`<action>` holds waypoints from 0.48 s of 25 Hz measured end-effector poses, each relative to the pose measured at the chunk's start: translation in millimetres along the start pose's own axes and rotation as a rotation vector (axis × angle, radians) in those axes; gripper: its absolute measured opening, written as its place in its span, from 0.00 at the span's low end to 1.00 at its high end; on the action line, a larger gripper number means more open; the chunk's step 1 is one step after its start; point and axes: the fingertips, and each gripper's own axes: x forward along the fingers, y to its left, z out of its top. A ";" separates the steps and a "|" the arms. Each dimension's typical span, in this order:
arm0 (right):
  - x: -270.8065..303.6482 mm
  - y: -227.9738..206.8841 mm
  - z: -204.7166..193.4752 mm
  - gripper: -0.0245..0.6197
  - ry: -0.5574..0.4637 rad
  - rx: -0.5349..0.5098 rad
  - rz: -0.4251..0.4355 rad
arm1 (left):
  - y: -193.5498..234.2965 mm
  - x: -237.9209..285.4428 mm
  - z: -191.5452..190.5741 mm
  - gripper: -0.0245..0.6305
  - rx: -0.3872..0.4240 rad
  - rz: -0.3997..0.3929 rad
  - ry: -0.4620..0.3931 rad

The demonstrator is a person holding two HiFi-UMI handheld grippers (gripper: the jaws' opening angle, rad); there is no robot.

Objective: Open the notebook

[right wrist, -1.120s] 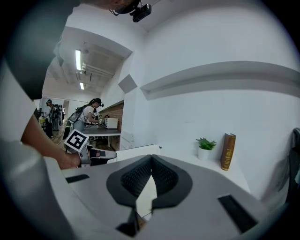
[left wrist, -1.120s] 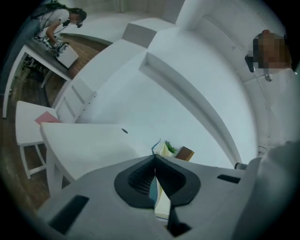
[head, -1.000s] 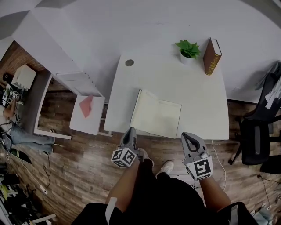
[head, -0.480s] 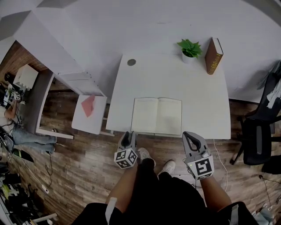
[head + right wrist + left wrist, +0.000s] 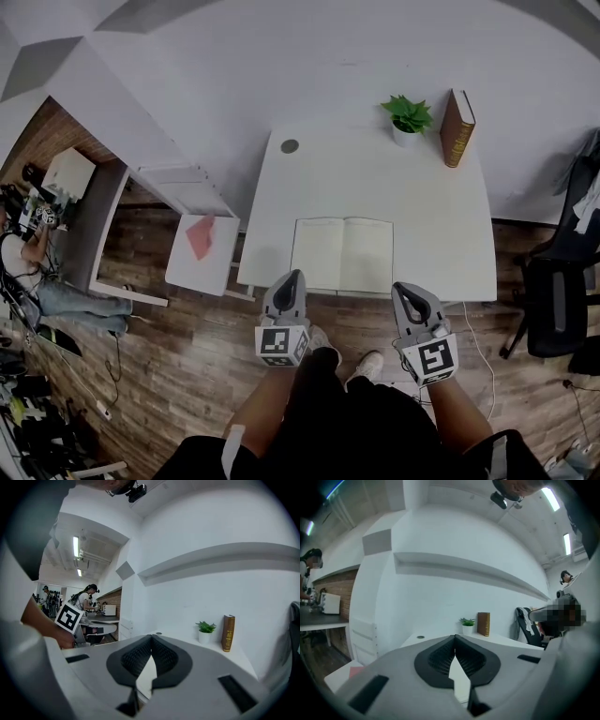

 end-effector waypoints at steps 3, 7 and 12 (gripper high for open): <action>-2.4 0.0 5.6 0.04 -0.009 -0.034 -0.008 | -25.5 -1.8 20.2 0.05 0.030 -0.077 -0.025; -5.6 -3.5 17.9 0.04 -0.023 -0.053 -0.030 | -52.5 -5.5 30.2 0.05 0.051 -0.148 -0.032; -9.7 -6.8 30.7 0.04 -0.057 -0.045 -0.047 | -63.3 -12.3 25.8 0.05 0.042 -0.178 -0.015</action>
